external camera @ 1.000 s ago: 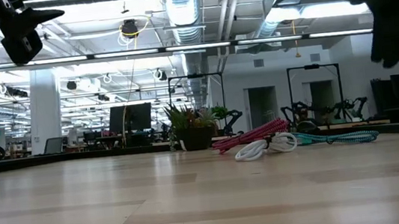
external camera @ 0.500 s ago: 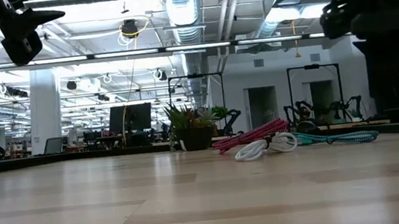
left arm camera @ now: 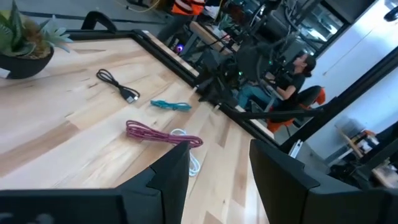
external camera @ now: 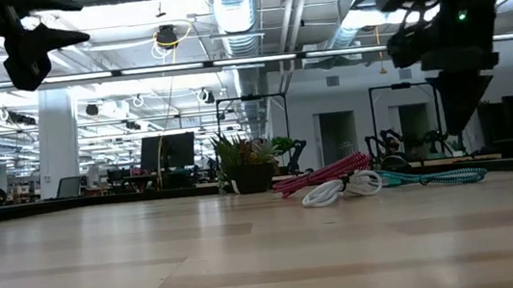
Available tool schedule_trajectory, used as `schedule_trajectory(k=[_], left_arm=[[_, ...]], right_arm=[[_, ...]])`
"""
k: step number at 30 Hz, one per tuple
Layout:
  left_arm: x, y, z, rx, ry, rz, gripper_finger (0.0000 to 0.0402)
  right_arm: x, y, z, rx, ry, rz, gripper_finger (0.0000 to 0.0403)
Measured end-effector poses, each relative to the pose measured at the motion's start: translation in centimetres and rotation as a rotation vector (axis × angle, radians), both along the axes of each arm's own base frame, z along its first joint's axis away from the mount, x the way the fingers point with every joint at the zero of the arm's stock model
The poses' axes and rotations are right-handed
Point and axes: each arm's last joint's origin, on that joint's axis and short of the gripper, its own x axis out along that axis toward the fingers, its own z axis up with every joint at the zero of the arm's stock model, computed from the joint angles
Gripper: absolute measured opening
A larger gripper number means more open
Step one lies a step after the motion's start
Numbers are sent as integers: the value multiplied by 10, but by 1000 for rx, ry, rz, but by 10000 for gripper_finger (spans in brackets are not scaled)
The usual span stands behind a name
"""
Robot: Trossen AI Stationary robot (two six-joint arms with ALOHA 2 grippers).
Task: Pick and place USB-C Cables
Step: Put the blue charger cable into the gray bin
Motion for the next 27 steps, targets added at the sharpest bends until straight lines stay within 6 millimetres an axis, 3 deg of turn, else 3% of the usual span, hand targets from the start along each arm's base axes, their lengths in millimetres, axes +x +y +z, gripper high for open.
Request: schedule_trajectory(k=[16, 27], left_arm=[[0, 0, -1, 7, 11, 0, 193], [0, 0, -1, 8, 12, 0, 193]], right_arm=[[8, -20, 2, -155, -35, 50, 297], [10, -34, -10, -88, 45, 4, 297]])
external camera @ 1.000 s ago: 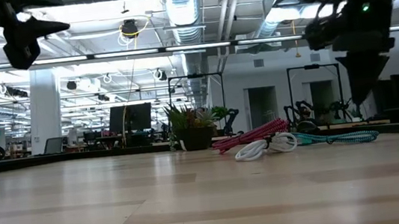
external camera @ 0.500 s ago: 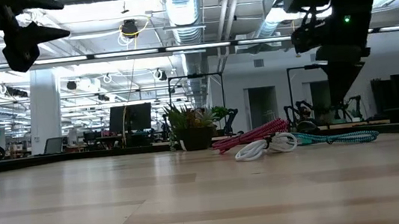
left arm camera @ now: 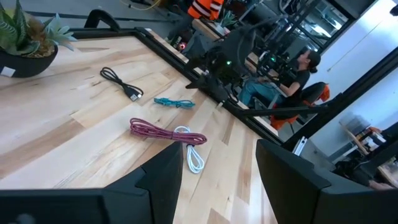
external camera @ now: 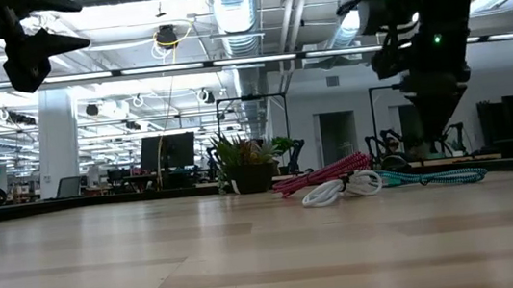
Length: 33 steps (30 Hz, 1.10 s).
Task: Pick and place USB-C Cables
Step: Put the blue charger cable into the gray bin
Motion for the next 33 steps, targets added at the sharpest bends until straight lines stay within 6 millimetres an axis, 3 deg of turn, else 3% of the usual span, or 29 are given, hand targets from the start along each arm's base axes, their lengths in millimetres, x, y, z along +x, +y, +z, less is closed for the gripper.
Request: schedule_trajectory(k=[9, 16, 33], left_arm=[[0, 0, -1, 4, 8, 0, 193], [0, 0, -1, 4, 8, 0, 193], [0, 0, -1, 4, 8, 0, 193]], right_arm=[[10, 2, -19, 59, 76, 90, 297], [20, 2, -18, 78, -14, 138, 297], [20, -12, -18, 92, -28, 124, 297]])
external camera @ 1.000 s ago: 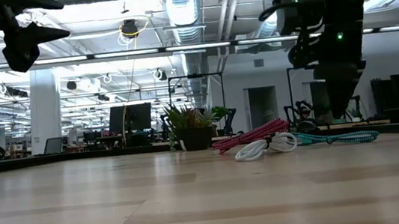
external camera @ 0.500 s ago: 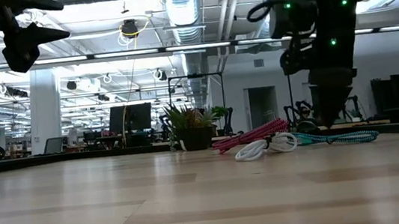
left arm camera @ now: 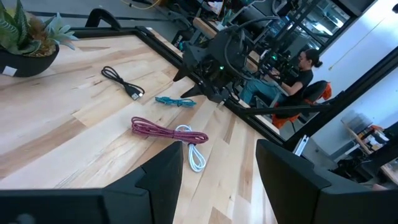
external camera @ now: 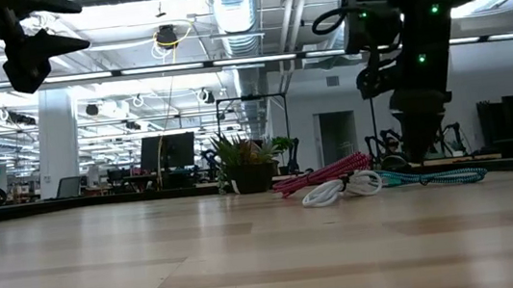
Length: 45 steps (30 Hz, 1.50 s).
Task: Pick and place USB-C Cables
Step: Put the blue charger cable into the gray bin
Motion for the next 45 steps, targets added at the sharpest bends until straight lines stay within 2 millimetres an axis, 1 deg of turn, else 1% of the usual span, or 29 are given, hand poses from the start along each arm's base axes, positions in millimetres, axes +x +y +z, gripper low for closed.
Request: schedule_trajectory(k=[11, 14, 19, 25, 32, 35, 38, 40, 42, 45], left_arm=[[0, 0, 0, -1, 0, 0, 193], [0, 0, 0, -1, 0, 0, 193], [0, 0, 0, -2, 0, 0, 193], [0, 0, 0, -4, -1, 0, 193], [0, 0, 0, -6, 0, -1, 193], [0, -1, 0, -17, 2, -21, 193], [0, -1, -1, -21, 6, -40, 193], [0, -1, -1, -21, 9, -46, 193], [0, -1, -1, -22, 9, -47, 193], [0, -1, -1, -21, 9, -46, 193]], right_arm=[[2, -1, 0, 5, -16, 12, 297], [0, -1, -7, 4, -38, 8, 297], [-7, 1, -18, 30, -20, -3, 297], [-6, 1, -18, 37, -30, -4, 297], [0, 3, -37, 68, 39, 8, 297], [1, 5, -40, 62, 51, 11, 294], [0, 5, -38, 62, 37, 8, 271], [-1, 4, -35, 67, 19, -7, 243], [-3, 2, -33, 71, 25, -28, 203], [-6, -1, -32, 91, 24, -72, 127]])
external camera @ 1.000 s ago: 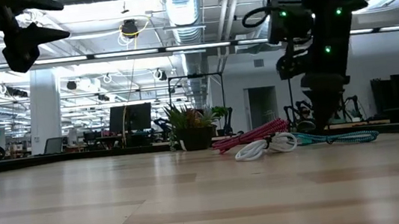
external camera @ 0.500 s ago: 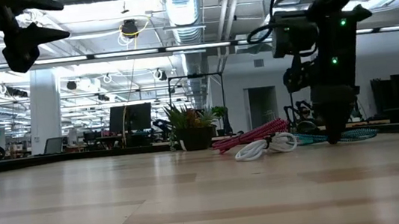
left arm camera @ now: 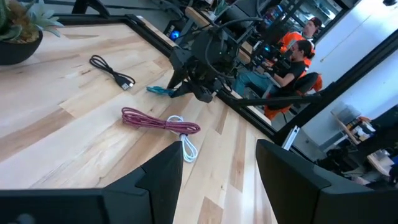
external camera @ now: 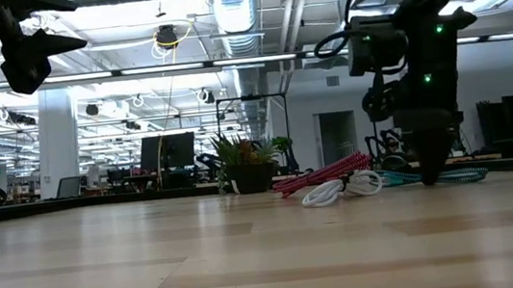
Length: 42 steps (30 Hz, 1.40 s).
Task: Pick and place USB-C Cables
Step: Put the blue charger cable into the gray bin
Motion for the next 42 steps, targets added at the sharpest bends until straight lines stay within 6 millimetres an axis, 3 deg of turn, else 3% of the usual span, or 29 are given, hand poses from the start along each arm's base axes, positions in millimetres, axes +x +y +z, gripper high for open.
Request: schedule_trajectory(k=[3, 5, 12, 19, 25, 31, 37, 42], left_arm=[[0, 0, 0, 0, 0, 2, 193], [0, 0, 0, 0, 0, 2, 193], [0, 0, 0, 0, 0, 2, 193], [0, 0, 0, -8, -1, 5, 193], [0, 0, 0, -16, -2, 5, 193], [0, 0, 0, -18, -3, 5, 193], [0, 0, 0, -18, -3, 5, 193], [0, 0, 0, -16, -4, 14, 193]], right_arm=[[-1, -2, 0, 2, 2, -48, 45], [-1, -3, 0, -12, -8, -80, 17], [7, -1, 3, -46, -73, -120, 10], [24, 0, 27, -60, -158, -56, 6], [29, -1, 72, -106, -321, -27, 6], [10, 5, 137, -153, -588, -4, 6], [-23, 34, 196, -247, -929, 104, 6], [-49, 62, 226, -365, -1112, 173, 6]])
